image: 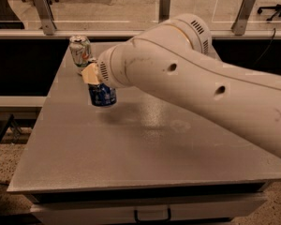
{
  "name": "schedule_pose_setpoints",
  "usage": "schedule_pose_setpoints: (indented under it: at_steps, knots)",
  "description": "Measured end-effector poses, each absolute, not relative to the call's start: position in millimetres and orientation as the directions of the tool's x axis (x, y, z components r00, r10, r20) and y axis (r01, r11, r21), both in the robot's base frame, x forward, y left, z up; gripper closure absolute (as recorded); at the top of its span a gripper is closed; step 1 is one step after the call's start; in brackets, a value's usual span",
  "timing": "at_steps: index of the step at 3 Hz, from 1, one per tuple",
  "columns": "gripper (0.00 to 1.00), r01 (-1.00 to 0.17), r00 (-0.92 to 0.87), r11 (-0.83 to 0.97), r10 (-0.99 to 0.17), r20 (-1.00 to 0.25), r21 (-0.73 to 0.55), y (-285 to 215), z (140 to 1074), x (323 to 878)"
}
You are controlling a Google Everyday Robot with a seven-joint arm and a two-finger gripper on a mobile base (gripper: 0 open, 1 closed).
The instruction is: Place pepsi can upright
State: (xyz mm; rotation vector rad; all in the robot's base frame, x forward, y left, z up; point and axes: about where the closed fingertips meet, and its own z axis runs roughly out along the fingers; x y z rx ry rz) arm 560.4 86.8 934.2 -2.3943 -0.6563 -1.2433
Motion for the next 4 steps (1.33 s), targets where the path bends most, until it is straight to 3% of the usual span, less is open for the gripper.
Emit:
schedule_pose_setpoints:
  at_steps: [4]
  knots:
    - [1.0, 0.668, 0.293, -0.744, 0.287, 0.912, 0.019, 98, 915, 550]
